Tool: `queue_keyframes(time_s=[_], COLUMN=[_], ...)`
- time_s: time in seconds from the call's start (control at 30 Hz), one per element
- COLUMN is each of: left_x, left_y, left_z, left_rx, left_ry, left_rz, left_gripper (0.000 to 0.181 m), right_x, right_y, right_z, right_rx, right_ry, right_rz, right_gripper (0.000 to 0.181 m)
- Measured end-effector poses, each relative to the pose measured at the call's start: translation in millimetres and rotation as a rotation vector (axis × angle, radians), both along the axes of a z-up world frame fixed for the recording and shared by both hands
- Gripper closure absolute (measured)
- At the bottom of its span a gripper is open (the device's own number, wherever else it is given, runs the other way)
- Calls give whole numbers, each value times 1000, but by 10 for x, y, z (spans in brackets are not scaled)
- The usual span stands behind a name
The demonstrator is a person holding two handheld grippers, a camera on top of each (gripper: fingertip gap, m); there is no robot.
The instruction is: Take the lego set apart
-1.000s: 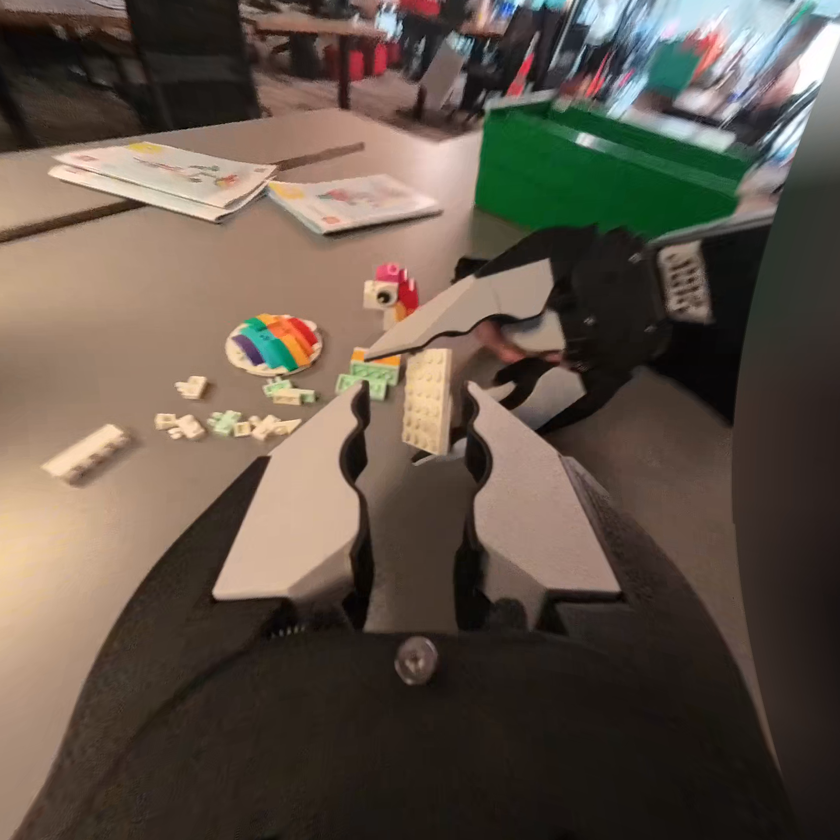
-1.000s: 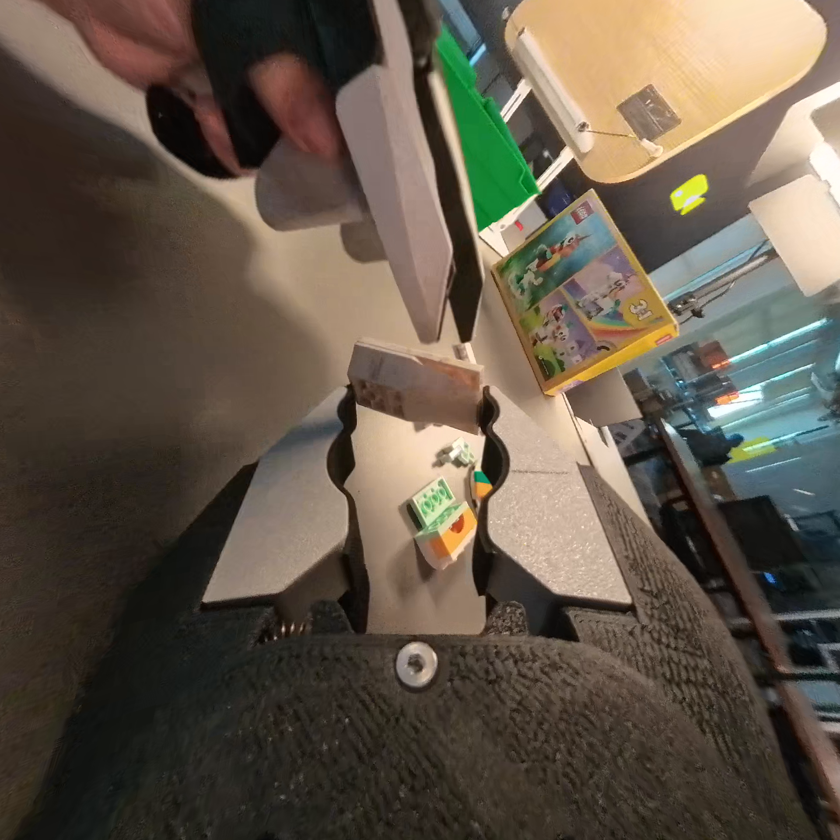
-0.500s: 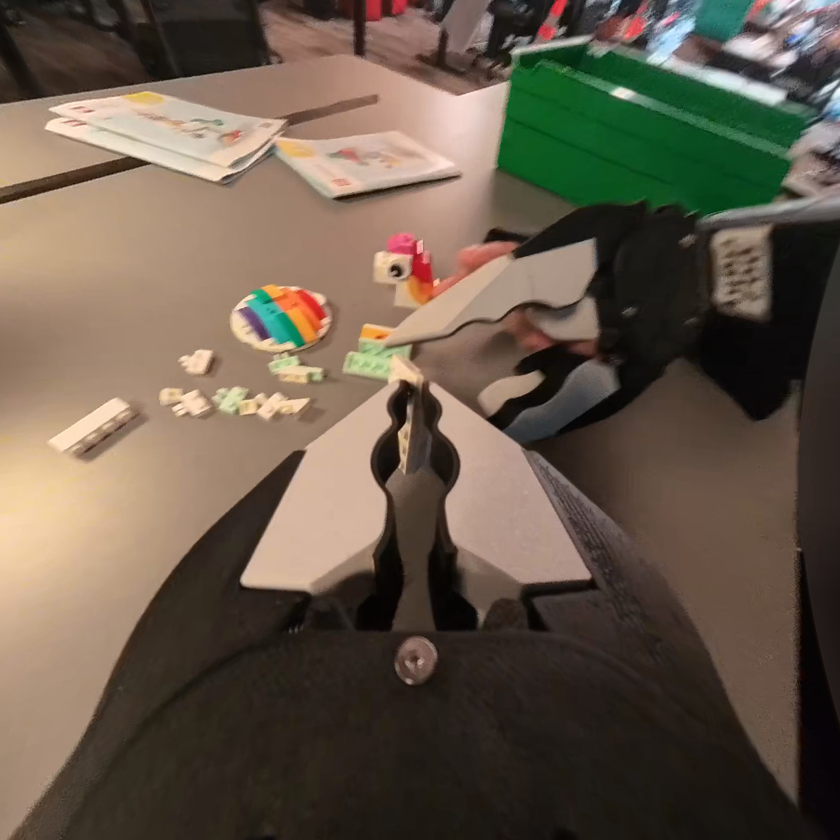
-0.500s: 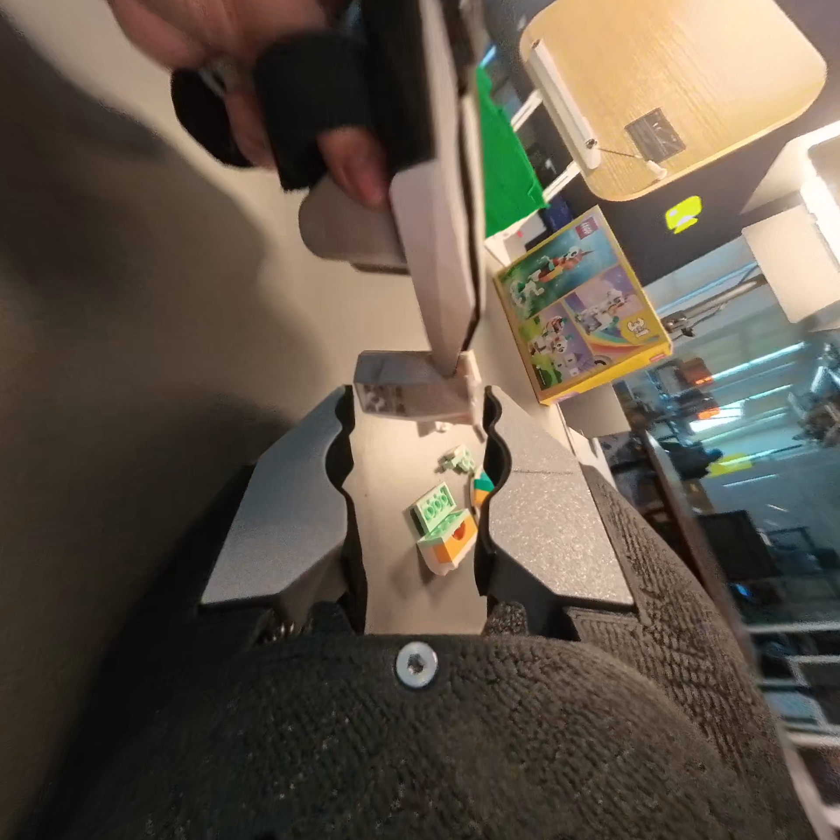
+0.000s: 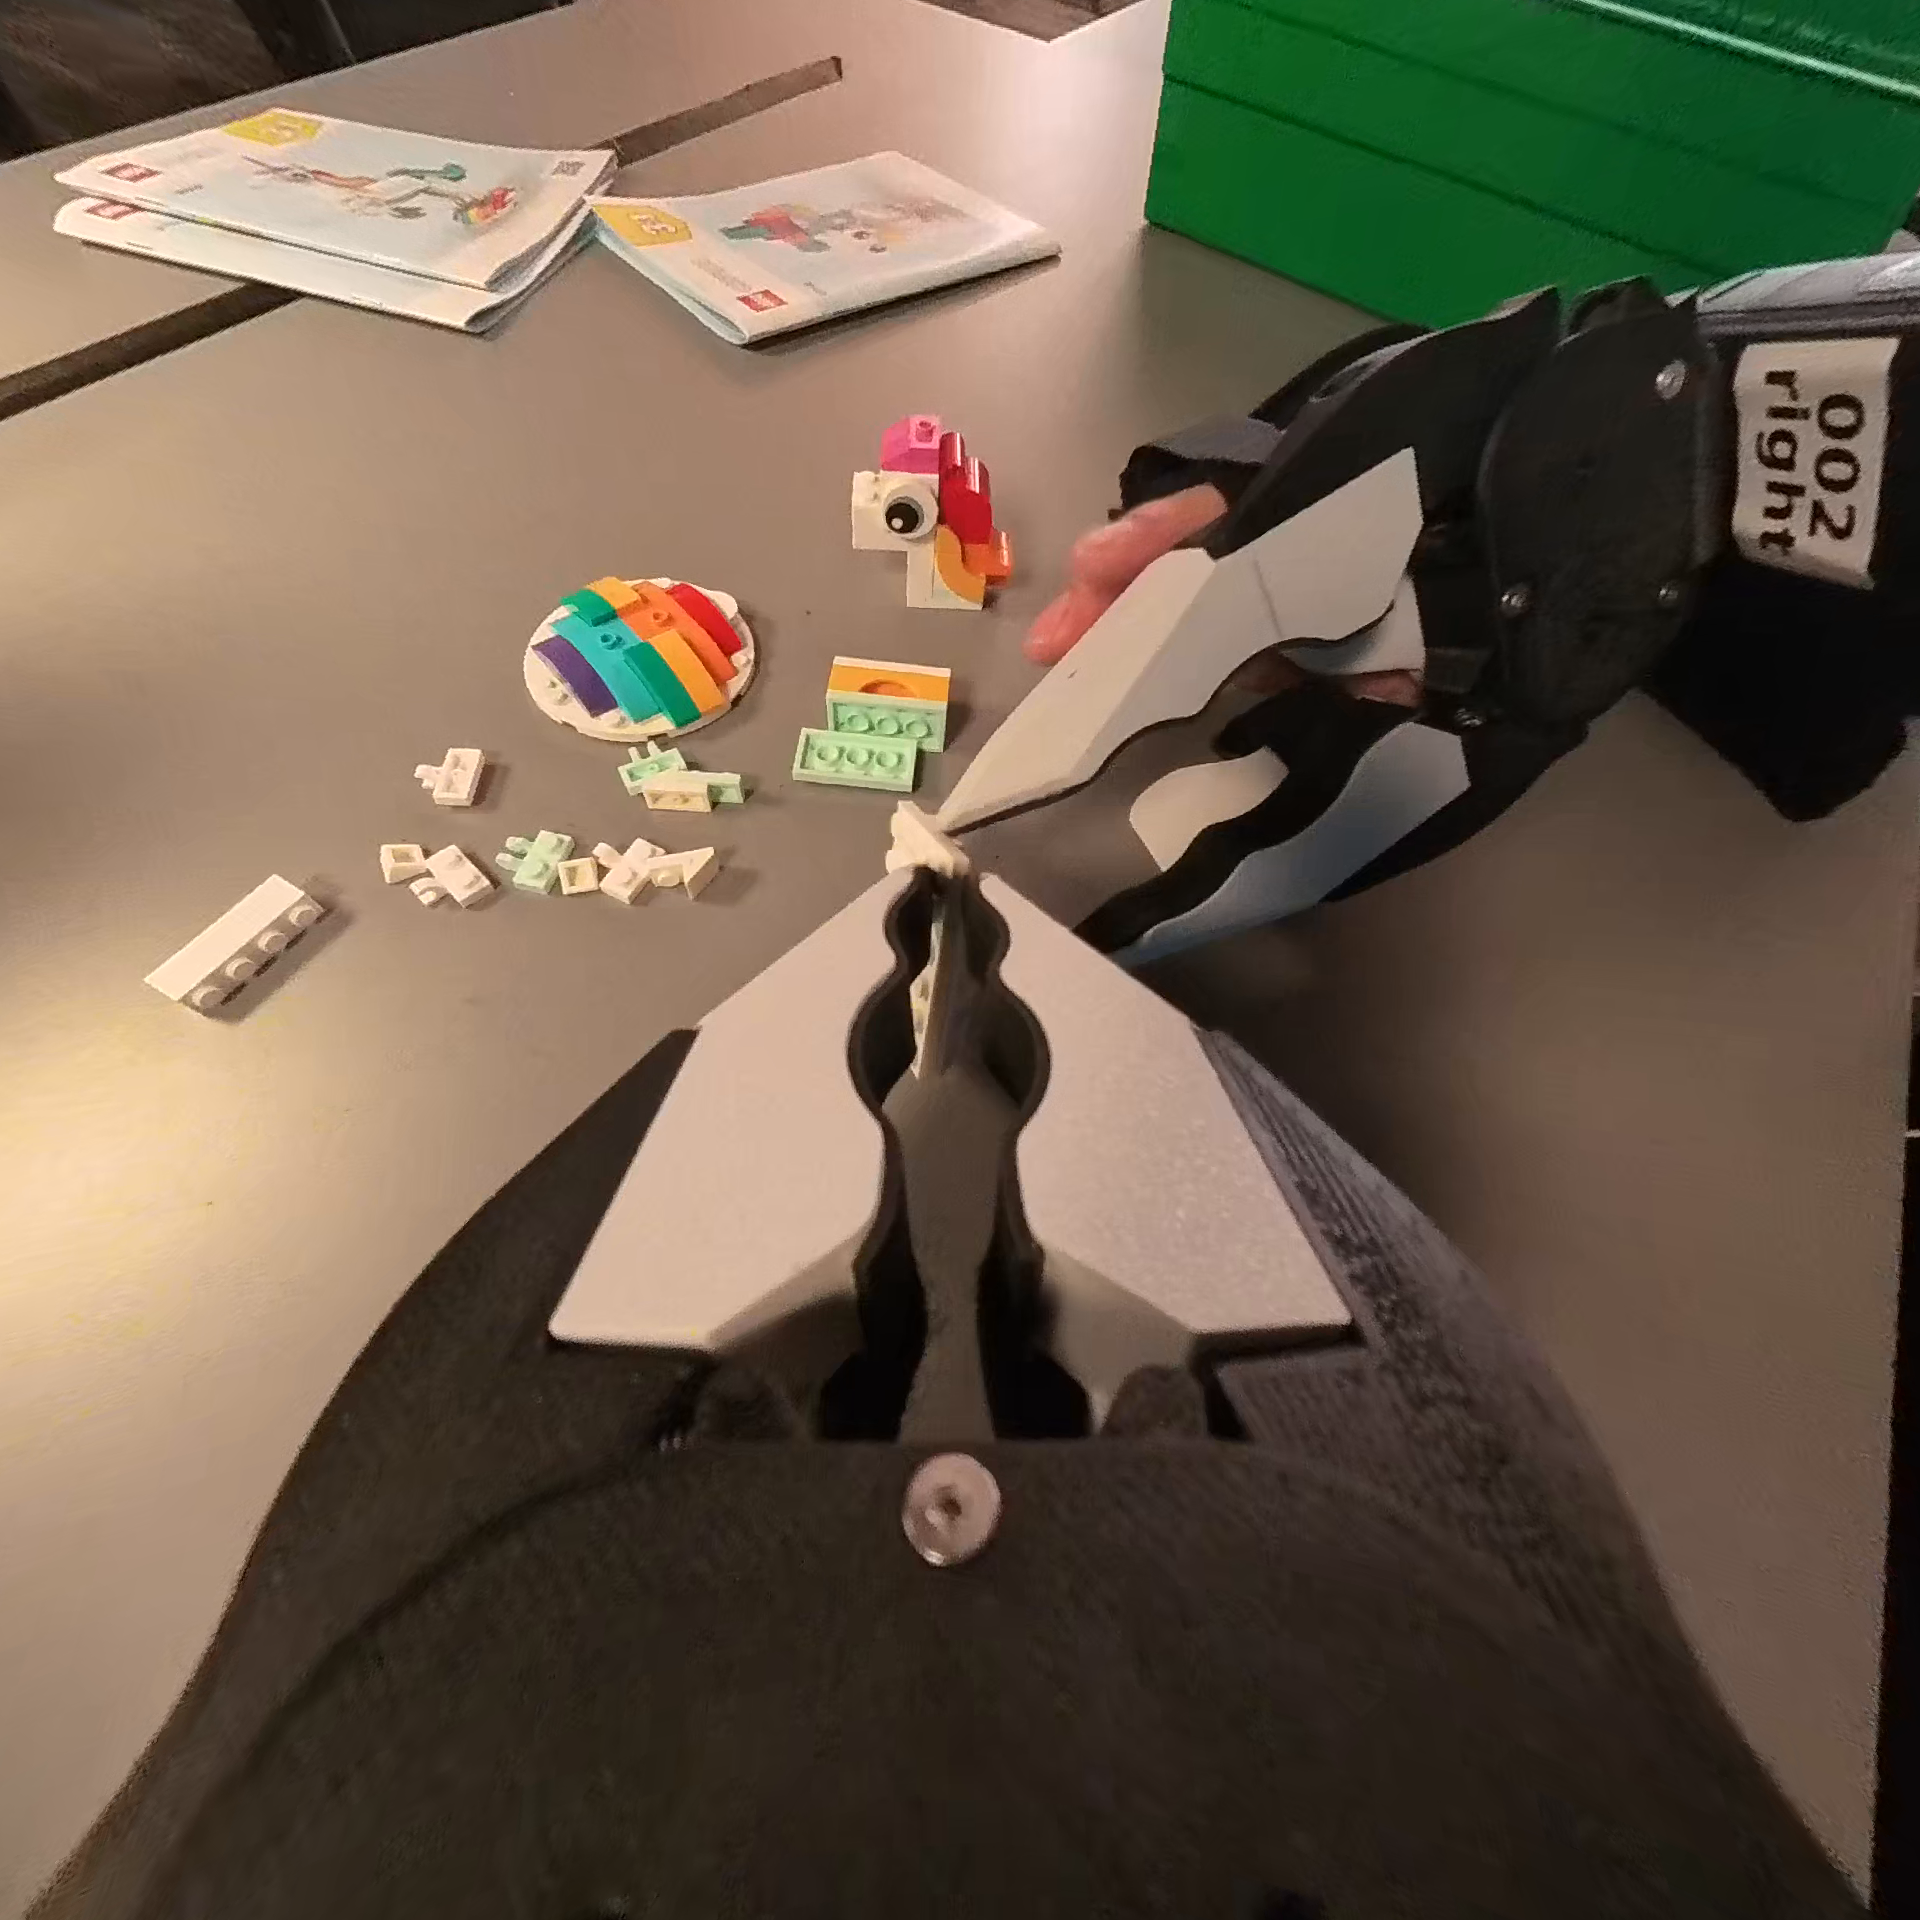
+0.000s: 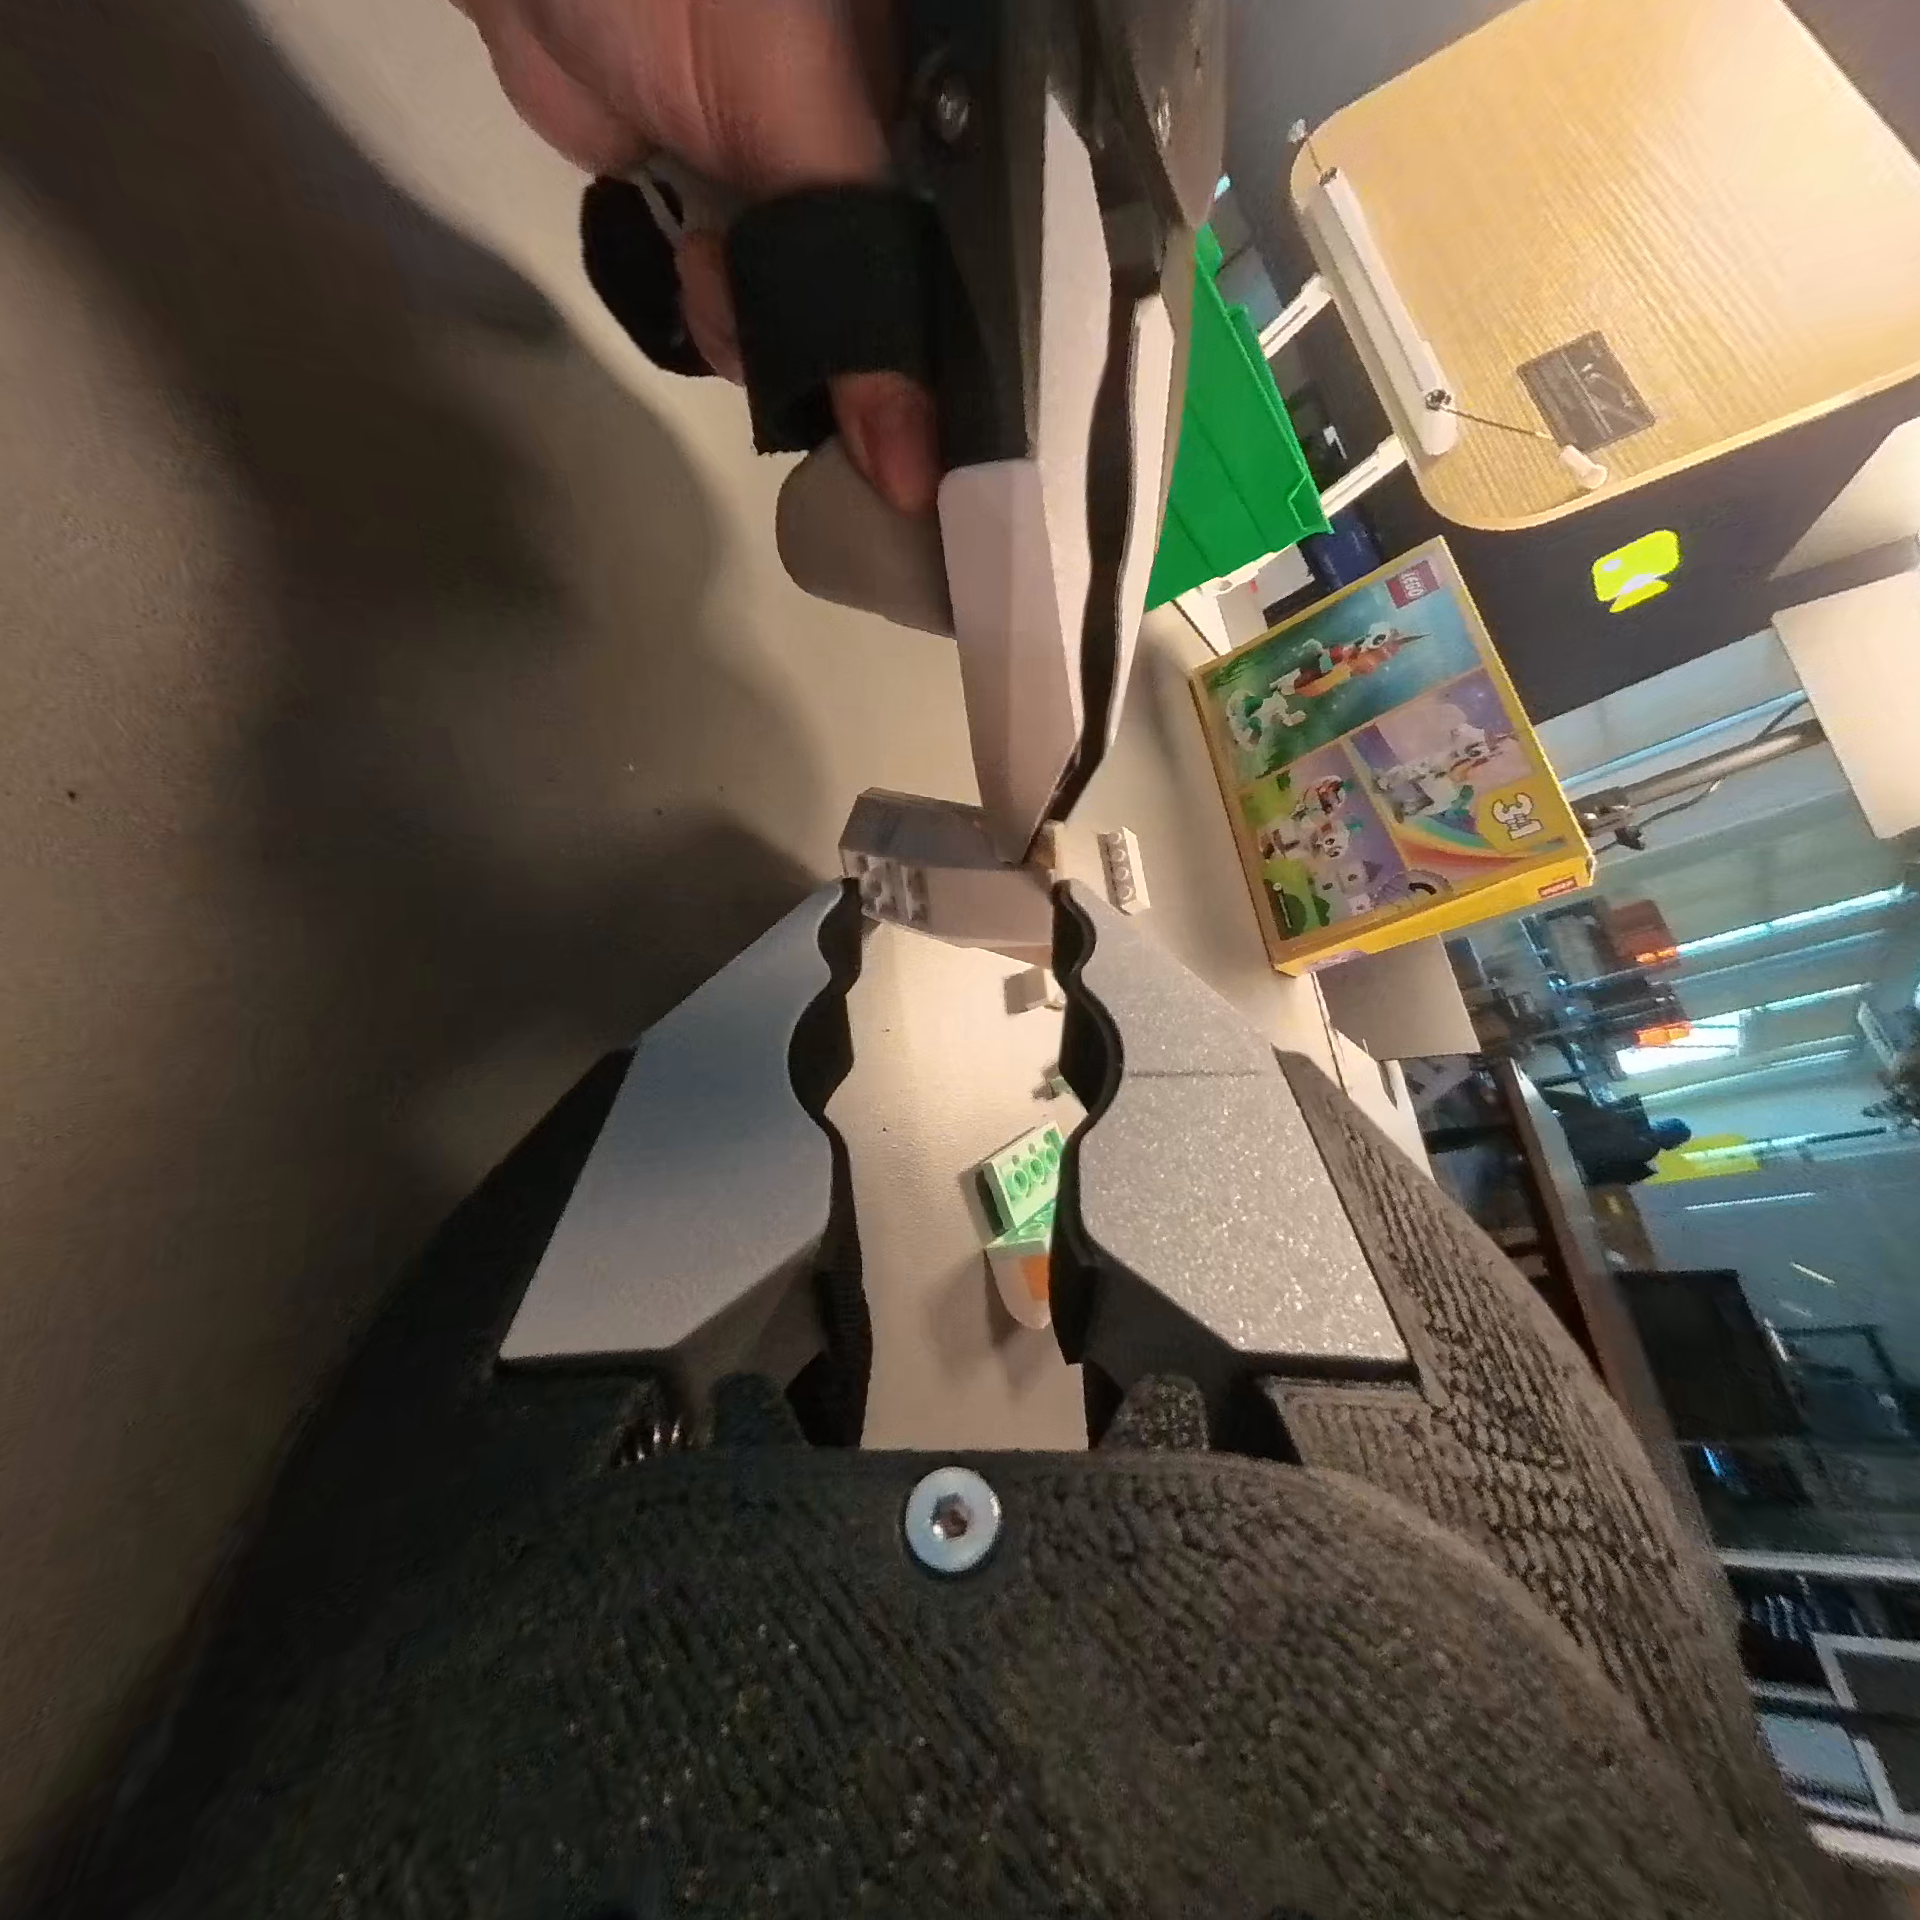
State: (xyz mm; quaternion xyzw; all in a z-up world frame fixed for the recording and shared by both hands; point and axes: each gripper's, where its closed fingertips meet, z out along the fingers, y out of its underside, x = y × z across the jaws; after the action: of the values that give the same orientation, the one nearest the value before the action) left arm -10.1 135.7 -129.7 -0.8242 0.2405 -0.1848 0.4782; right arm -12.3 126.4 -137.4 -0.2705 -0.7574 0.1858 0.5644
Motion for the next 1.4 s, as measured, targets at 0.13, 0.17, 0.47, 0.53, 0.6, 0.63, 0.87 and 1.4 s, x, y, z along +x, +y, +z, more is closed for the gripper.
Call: queue_keyframes(time_s=[0.13, 0.17, 0.47, 0.53, 0.6, 0.63, 0.87, 1.4], left_x=[17, 20, 74, 71, 68, 58, -78, 98], left_y=[-37, -46, -82, -79, -72, -60, 42, 162], left_z=[-18, -27, -110, -76, -74, -66, 191, 328], left_rx=[22, 31, 31, 36, 29, 29, 65, -63], left_ry=[77, 110, 155, 118, 86, 68, -185, -726], left_rz=[-40, -50, -74, -65, -52, -39, 64, 84], left_gripper=[177, 177, 177, 177, 177, 177, 177, 177], right_x=[11, 12, 13, 11, 10, 15, 14, -52], right_y=[-17, -18, 65, 66, 67, 33, -25, 204], right_z=[10, 7, -143, -115, -116, -145, -47, 139], right_rx=[-9, -3, 74, 69, 86, 87, 49, 1], right_ry=[-3, -5, -89, -76, -74, -89, -28, 72], right_rz=[8, 7, -34, -34, -33, -11, 5, -160], right_gripper=[152, 154, 181, 181, 181, 181, 181, 127])
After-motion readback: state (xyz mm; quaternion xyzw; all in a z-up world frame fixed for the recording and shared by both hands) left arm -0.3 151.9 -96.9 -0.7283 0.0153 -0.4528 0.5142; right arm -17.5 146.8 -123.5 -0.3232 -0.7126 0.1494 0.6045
